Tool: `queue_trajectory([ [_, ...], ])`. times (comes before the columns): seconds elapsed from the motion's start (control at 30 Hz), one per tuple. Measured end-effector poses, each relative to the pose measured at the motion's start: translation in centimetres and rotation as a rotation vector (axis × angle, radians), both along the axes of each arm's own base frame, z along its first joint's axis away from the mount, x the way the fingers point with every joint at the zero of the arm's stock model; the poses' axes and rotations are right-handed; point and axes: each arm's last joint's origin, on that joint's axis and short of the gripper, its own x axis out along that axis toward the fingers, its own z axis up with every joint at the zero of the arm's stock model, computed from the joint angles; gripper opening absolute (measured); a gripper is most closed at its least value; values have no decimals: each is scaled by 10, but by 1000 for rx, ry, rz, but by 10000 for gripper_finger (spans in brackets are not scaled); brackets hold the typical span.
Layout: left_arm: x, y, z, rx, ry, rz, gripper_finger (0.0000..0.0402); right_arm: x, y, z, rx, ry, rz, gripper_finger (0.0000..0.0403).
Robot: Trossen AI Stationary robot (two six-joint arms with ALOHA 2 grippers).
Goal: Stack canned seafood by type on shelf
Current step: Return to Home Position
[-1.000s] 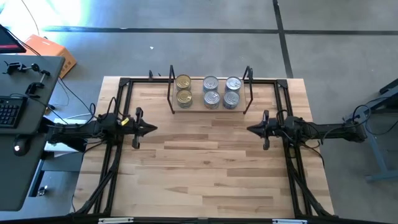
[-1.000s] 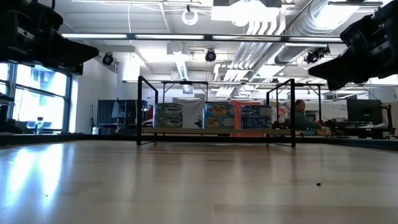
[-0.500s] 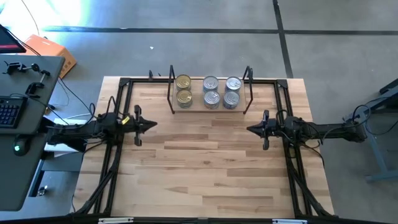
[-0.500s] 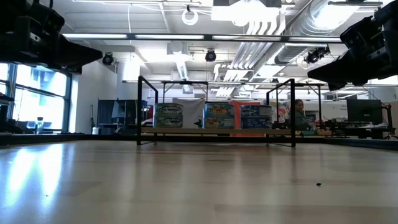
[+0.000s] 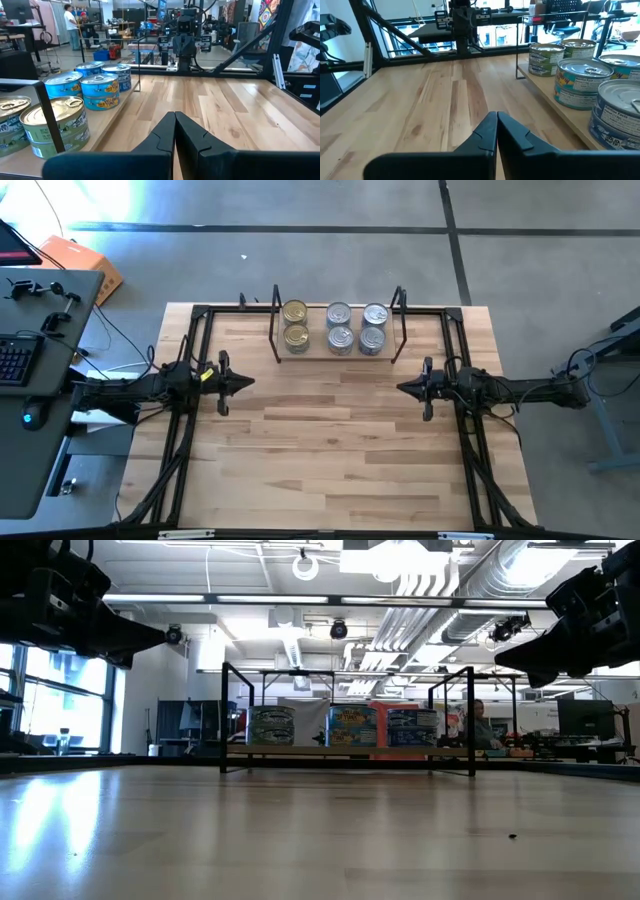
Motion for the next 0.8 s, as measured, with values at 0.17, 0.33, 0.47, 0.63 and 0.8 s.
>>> queue_trajectory([
  [0.17, 0, 0, 0, 2, 0, 0, 1, 0, 0, 1, -20, -1, -3, 2],
  [0.33, 0, 0, 0, -2, -4, 0, 1, -2, 0, 5, -21, -23, -1, 2],
  [0.47, 0, 0, 0, -44, -1, -2, 1, -6, 0, 9, 0, -86, 22, 2],
  [0.63, 1, 0, -1, -58, 8, -4, 1, -10, 1, 17, -52, -175, 57, 2],
  [0.8, 2, 0, -3, -60, 30, -3, 1, -10, 1, 13, -71, -151, 60, 2],
])
